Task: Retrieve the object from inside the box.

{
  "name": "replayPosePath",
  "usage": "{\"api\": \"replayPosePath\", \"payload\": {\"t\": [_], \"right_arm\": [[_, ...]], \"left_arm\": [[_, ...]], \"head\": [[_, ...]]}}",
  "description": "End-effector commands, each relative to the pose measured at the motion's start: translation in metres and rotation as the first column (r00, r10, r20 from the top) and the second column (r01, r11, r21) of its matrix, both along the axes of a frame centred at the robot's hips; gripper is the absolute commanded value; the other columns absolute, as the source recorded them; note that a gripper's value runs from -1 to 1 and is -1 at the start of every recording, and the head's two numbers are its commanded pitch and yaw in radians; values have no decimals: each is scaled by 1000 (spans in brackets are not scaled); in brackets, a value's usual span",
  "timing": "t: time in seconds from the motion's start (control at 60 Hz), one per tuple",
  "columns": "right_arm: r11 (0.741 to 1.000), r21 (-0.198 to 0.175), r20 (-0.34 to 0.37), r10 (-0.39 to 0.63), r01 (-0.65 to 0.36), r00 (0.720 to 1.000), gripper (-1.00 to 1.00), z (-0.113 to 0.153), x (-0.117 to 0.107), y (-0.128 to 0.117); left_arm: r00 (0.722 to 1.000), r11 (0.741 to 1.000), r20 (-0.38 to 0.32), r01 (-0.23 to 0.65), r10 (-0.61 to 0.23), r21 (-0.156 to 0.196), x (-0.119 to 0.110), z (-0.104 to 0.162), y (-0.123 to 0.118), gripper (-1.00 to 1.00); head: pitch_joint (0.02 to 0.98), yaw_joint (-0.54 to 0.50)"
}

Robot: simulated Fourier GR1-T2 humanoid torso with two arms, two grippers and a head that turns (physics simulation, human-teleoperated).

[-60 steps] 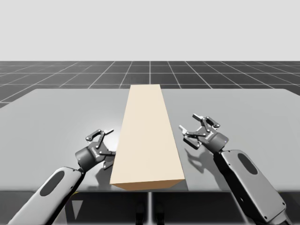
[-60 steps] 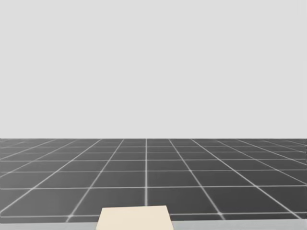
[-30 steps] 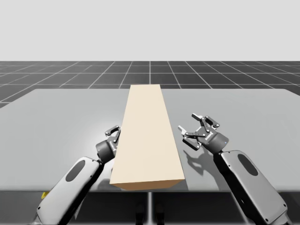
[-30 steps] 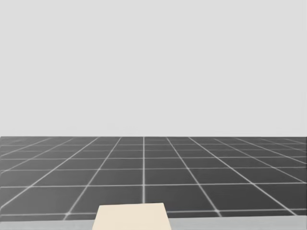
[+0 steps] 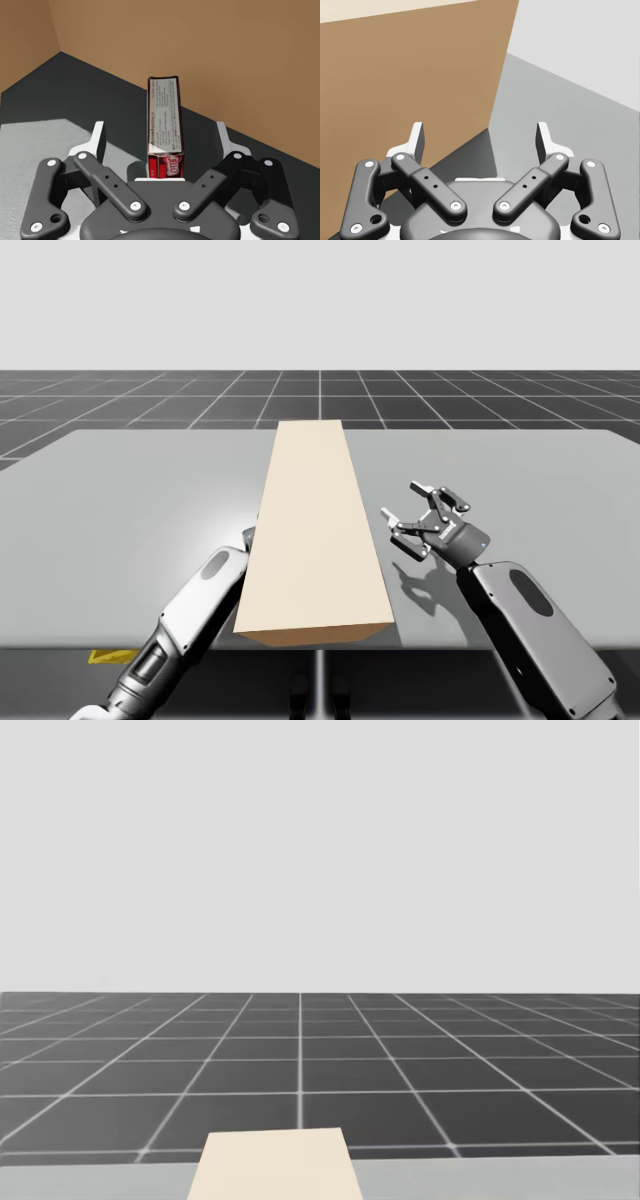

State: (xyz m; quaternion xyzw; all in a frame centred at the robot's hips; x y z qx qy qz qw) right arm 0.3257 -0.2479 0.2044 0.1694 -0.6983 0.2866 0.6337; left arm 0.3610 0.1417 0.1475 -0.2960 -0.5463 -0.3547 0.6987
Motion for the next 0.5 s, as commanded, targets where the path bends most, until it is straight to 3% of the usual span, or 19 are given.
{"api": "replayPosePath", "payload": {"t": [0.017,0.033,0.05,0.067,0.083,0.167,0.3,0.367,0.45,0.5], "right_arm": [[1000,1,3,0,0,1000,-1000,0,0,-1],[1000,2,2,0,0,1000,-1000,0,0,-1],[1000,4,2,1,-1,1000,-1000,1,0,-1],[1000,6,2,1,-1,1000,-1000,1,0,-1],[1000,6,3,1,-1,1000,-1000,1,0,-1],[1000,8,2,-1,1,1000,-1000,1,0,-2],[1000,12,-1,-2,2,1000,-1000,2,-1,-4],[1000,13,-3,-3,3,1000,-1000,2,-1,-4],[1000,15,-5,-2,2,1000,-1000,2,-1,-4],[1000,16,-6,-4,4,1000,-1000,2,0,-4]], "left_arm": [[998,1000,-70,-3,3,0,6,-17,-6,-731],[997,1000,-71,-1,2,19,6,-19,-6,-181],[997,1000,-78,-5,7,23,6,-20,-6,27],[996,1000,-88,-5,7,25,5,-21,-7,824],[996,1000,-91,0,2,27,5,-22,-7,893],[993,1000,-121,6,-3,26,5,-24,-5,1000],[995,999,-95,-42,43,20,4,-6,7,1000],[995,997,-65,-80,80,1,0,13,22,1000],[989,990,-30,-141,142,12,-10,28,49,1000],[980,979,2,-200,200,40,-17,31,71,1000]], "head": [[77,-42],[77,-43],[77,-43],[77,-45],[77,-45],[77,-45],[76,-48],[74,-47],[72,-43],[72,-41]]}}
